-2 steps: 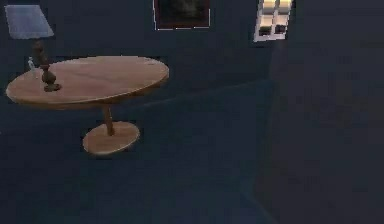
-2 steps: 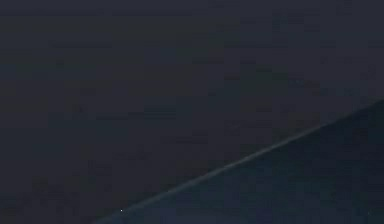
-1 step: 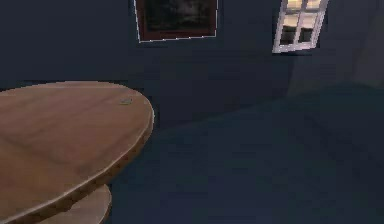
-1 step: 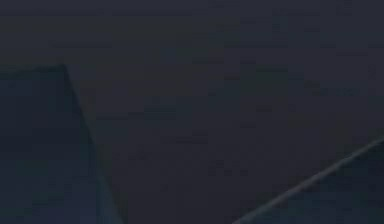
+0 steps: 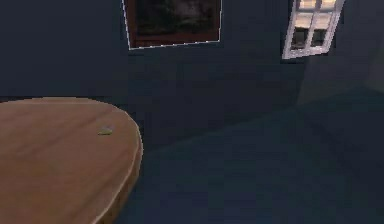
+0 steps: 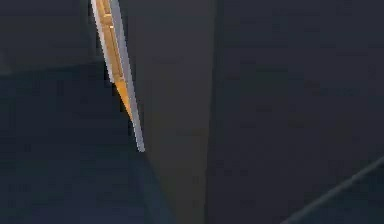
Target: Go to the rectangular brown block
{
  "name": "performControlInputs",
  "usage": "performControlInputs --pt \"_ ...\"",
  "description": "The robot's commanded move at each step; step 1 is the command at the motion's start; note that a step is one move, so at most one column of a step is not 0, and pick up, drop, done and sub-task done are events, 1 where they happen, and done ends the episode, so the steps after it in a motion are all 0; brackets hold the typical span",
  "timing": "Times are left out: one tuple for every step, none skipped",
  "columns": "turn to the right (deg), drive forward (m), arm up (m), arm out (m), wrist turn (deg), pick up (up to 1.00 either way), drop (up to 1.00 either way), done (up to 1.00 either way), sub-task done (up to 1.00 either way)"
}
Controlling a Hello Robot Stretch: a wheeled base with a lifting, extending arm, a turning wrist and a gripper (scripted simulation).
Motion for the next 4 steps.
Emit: performControlInputs --pt "45.0 0.0 0.0 0.0 0.0 0.0 0.0 0.0 0.0" --pt "15.0 0.0 0.0 0.0 0.0 0.0 0.0 0.0 0.0" --pt "0.0 1.0 0.0 0.0 0.0 0.0 0.0 0.0 0.0" --pt "0.0 0.75 0.0 0.0 0.0 0.0 0.0 0.0 0.0"
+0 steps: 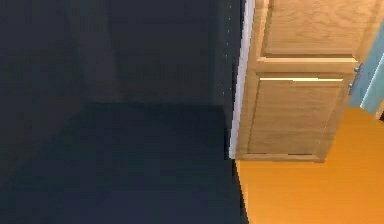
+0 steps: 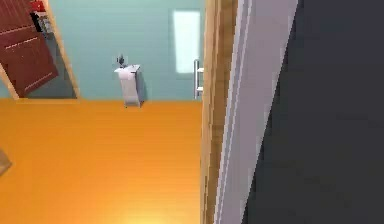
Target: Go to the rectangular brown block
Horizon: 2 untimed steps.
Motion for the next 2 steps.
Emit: performControlInputs --pt "45.0 0.0 0.0 0.0 0.0 0.0 0.0 0.0 0.0" --pt "0.0 0.3 0.0 0.0 0.0 0.0 0.0 0.0 0.0"
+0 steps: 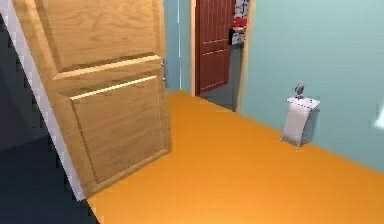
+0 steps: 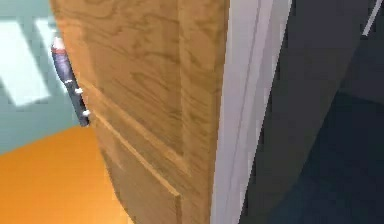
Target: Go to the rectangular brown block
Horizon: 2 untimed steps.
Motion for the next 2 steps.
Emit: performControlInputs --pt "6.0 0.0 0.0 0.0 0.0 0.0 0.0 0.0 0.0" --pt "0.0 1.0 0.0 0.0 0.0 0.0 0.0 0.0 0.0"
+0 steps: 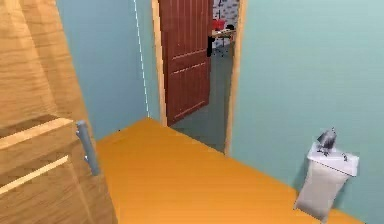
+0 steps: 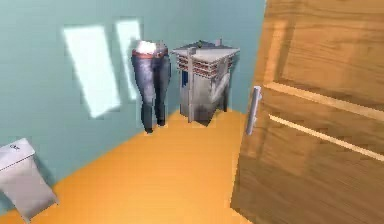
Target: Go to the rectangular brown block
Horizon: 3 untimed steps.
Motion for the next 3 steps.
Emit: performControlInputs --pt "0.0 0.9 0.0 0.0 0.0 0.0 0.0 0.0 0.0" --pt "-3.0 0.0 0.0 0.0 0.0 0.0 0.0 0.0 0.0" --pt "0.0 1.0 0.0 0.0 0.0 0.0 0.0 0.0 0.0"
